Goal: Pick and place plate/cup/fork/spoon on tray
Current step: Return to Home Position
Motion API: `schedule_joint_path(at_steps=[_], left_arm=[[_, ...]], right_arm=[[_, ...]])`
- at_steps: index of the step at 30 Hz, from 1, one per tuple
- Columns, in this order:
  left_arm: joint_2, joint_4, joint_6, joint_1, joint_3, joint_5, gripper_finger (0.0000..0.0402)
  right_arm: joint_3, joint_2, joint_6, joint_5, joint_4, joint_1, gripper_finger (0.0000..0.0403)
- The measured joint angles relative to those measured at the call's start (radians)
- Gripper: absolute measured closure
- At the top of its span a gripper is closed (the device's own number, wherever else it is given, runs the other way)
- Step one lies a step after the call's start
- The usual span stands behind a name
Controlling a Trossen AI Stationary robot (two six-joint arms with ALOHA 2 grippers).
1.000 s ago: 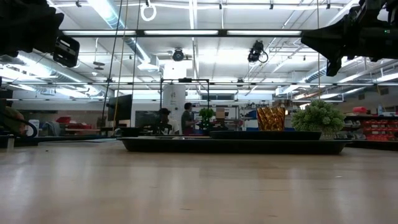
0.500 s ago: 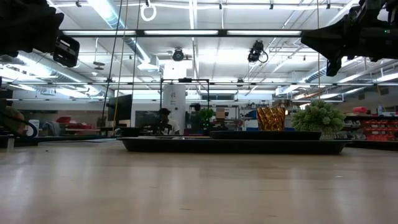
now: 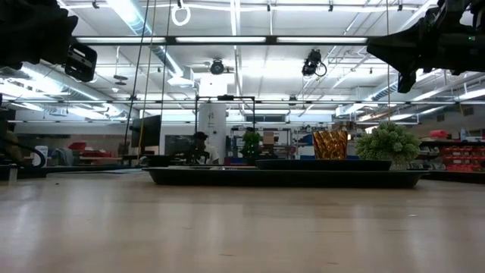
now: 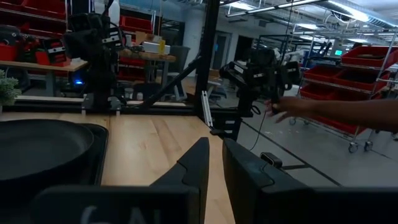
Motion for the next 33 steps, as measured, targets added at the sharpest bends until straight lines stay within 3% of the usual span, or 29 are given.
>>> schedule_joint_path(at_steps=[15,33], left_arm=[[0.0,0.0,0.0,0.0,0.0,0.0,0.0349],[0.0,0.0,0.0,0.0,0.0,0.0,0.0349]], right_arm=[[0.0,0.0,-0.354,0.0,-0.09,0.0,0.0334],[0.0,0.0,-0.314,0.0,-0.165,0.0,0.0334]])
